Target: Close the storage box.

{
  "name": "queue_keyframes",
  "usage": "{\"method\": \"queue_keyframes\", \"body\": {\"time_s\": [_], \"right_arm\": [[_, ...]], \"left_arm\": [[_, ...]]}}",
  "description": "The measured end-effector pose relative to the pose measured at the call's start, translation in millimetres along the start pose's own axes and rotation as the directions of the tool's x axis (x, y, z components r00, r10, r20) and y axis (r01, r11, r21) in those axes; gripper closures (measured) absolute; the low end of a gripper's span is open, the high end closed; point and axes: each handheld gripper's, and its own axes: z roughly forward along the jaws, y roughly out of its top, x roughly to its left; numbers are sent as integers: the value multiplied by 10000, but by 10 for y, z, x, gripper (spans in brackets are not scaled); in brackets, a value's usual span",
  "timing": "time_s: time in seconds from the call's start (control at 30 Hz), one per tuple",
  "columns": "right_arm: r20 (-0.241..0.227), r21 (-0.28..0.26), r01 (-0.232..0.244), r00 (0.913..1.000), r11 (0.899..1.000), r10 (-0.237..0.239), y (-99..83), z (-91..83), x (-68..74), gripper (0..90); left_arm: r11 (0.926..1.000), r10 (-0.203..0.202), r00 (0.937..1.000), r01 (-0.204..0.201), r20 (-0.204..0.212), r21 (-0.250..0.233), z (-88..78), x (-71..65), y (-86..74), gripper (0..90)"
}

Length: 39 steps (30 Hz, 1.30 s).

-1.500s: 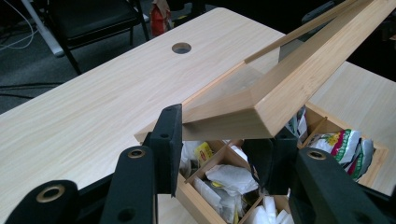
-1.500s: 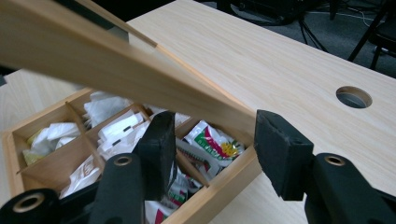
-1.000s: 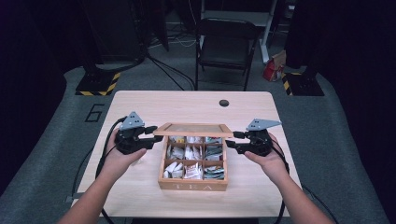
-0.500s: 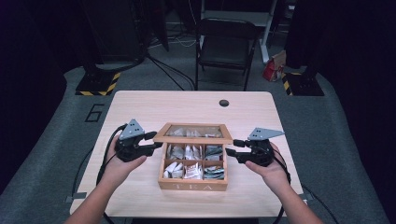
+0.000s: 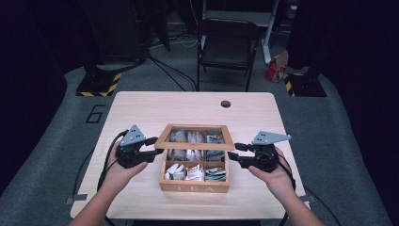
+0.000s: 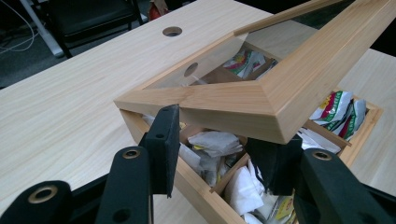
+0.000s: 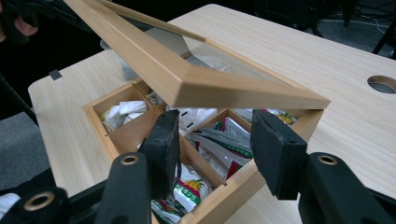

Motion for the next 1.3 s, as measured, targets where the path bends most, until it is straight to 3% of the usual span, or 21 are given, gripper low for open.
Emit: {"method": "queue_keyframes", "body": {"time_s": [0.43,0.57,0.77,1.3], "right_arm": [[64,-42,167,9998,9999,-167,-8,-33,115,540],[87,38,70,9999,10000,-70,-63,-21,136,536],[80,19,143,9999,9999,-143,-164,0,165,535],[140,-2,139,9998,9999,-139,-426,62,226,535]], "left_arm": [[9999,-131,9998,130,147,70,3,-39,-114,540],[9998,-193,9991,191,378,68,-17,-59,-168,528],[9999,10,9992,-15,400,130,-47,-131,-239,495],[9995,-189,9971,171,740,251,-76,-226,-432,499]]}}
